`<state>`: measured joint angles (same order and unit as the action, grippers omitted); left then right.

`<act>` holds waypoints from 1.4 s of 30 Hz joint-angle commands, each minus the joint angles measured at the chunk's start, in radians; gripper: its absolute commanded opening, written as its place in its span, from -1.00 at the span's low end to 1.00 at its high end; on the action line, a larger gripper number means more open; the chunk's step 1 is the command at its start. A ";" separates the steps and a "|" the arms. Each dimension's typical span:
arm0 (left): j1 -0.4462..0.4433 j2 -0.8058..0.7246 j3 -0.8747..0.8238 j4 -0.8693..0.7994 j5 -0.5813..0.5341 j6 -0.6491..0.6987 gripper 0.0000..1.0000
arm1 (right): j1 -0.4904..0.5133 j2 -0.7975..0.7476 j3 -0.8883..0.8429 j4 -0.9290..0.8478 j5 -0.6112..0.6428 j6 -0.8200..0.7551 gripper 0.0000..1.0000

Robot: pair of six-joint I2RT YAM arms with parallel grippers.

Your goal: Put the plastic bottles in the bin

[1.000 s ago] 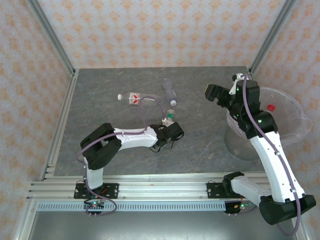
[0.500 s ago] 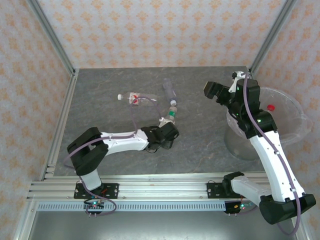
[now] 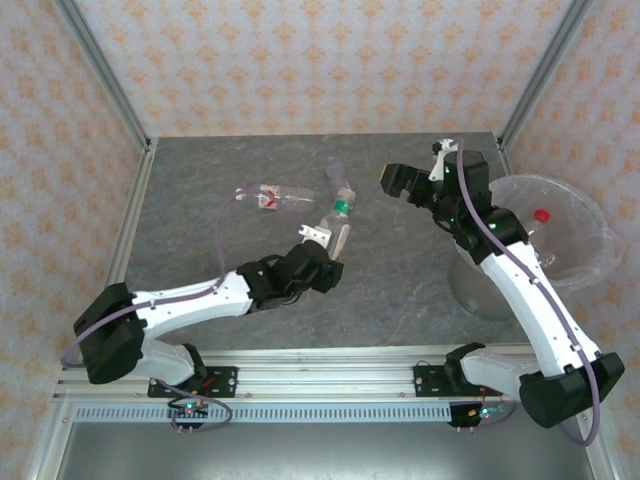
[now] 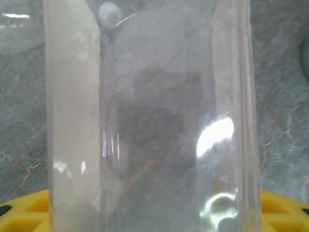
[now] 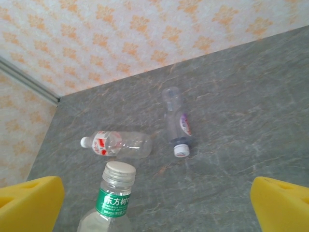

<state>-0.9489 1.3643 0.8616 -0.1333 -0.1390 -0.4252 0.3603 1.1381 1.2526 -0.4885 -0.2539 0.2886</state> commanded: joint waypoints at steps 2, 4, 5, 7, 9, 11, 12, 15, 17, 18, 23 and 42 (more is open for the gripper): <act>0.017 -0.079 -0.073 0.136 0.060 0.048 -1.00 | 0.026 0.040 0.004 0.089 -0.097 0.037 0.98; 0.035 -0.115 -0.108 0.180 0.102 0.040 -1.00 | 0.041 0.078 0.010 0.088 -0.109 0.040 0.98; 0.045 -0.131 -0.122 0.197 0.127 0.037 -1.00 | 0.051 0.094 0.017 0.084 -0.110 0.038 0.98; 0.065 -0.159 -0.137 0.217 0.164 0.040 -1.00 | 0.075 0.117 0.024 0.088 -0.126 0.025 0.98; 0.078 -0.182 -0.148 0.221 0.185 0.048 -1.00 | 0.100 0.138 0.020 0.123 -0.173 0.023 0.99; 0.089 -0.203 -0.157 0.230 0.200 0.052 -1.00 | 0.116 0.161 0.012 0.171 -0.216 0.047 0.99; 0.096 -0.213 -0.163 0.236 0.210 0.052 -1.00 | 0.121 0.175 0.007 0.196 -0.234 0.068 0.99; 0.113 -0.232 -0.169 0.251 0.253 0.051 -1.00 | 0.130 0.215 0.007 0.266 -0.310 0.123 0.93; 0.119 -0.237 -0.167 0.249 0.258 0.051 -1.00 | 0.148 0.237 0.011 0.301 -0.338 0.136 0.88; 0.120 -0.238 -0.165 0.248 0.257 0.049 -1.00 | 0.159 0.248 0.016 0.308 -0.330 0.136 0.86; 0.123 -0.247 -0.176 0.280 0.256 0.043 -1.00 | 0.205 0.319 0.045 0.290 -0.243 0.160 0.69; 0.124 -0.229 -0.163 0.265 0.267 0.049 -1.00 | 0.221 0.328 0.018 0.355 -0.210 0.144 -0.65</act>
<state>-0.8303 1.1370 0.6834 0.1020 0.1230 -0.3908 0.5869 1.5078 1.2793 -0.1749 -0.5121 0.5011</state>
